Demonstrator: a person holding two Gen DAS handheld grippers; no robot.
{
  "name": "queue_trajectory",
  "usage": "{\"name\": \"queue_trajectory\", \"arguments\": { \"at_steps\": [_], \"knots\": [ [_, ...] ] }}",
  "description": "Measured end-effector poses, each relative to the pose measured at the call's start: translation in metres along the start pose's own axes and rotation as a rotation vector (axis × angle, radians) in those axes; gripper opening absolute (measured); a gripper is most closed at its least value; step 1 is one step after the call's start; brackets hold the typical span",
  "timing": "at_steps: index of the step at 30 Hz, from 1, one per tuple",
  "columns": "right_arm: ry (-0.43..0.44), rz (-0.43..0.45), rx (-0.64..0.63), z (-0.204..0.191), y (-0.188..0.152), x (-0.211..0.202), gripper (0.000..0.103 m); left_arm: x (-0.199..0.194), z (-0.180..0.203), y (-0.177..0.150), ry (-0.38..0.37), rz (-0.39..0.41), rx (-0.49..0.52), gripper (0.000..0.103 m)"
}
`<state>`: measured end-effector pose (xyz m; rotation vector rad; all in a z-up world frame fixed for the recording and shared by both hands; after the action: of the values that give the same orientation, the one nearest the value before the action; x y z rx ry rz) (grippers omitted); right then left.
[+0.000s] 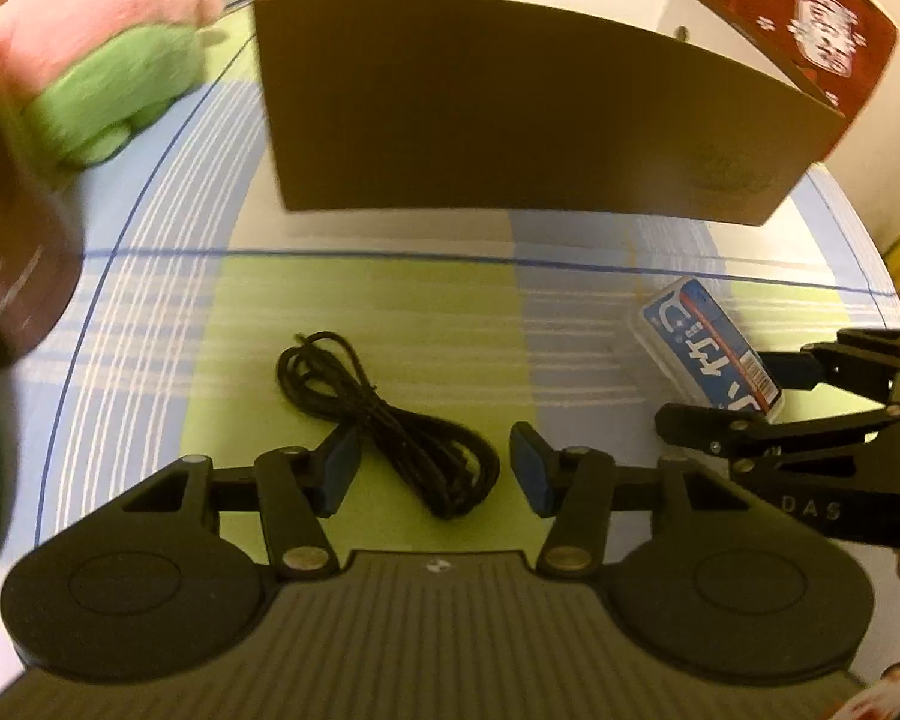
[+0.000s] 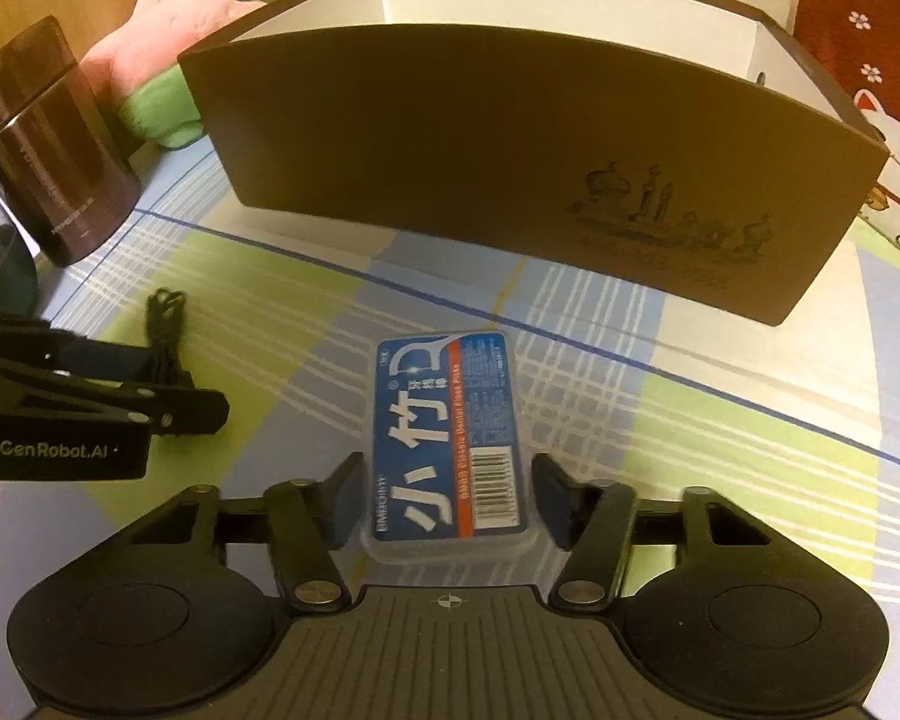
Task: Organize rigid objects
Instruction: 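Move left tool to black cable while right tool approaches toothbrush case, then close left tool on the black cable while right tool closes on toothbrush case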
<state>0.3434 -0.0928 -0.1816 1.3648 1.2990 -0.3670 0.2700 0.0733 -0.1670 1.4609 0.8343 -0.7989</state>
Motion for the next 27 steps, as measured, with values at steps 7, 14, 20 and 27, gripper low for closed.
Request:
{"name": "queue_trajectory", "arguments": {
  "at_steps": [7, 14, 20, 27],
  "knots": [
    [-0.009, -0.003, 0.025, 0.008, 0.000, -0.003, 0.054, 0.001, -0.001, -0.001, -0.035, 0.016, 0.156, 0.035],
    [-0.015, -0.009, 0.039, 0.006, 0.006, 0.001, 0.055, -0.005, -0.023, -0.007, -0.020, -0.003, 0.119, 0.036],
    [-0.023, -0.008, 0.024, 0.005, 0.011, 0.006, 0.057, -0.001, -0.030, 0.004, -0.025, -0.001, 0.059, 0.037],
    [-0.018, -0.007, 0.029, 0.006, 0.015, 0.010, 0.058, 0.012, -0.027, 0.025, -0.008, -0.003, 0.051, 0.030]
  ]
}}
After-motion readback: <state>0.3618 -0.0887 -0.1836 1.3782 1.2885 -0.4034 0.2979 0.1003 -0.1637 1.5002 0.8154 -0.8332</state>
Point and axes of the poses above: each gripper's, at about its wrist camera, not at the fingertips, and x roughly the way its jaws point, z to its right, y to its top, the point moved 5 cm from there along x, roughly the way its jaws point, and after that the axes turned 14 degrees about x, right-handed, at the moved point
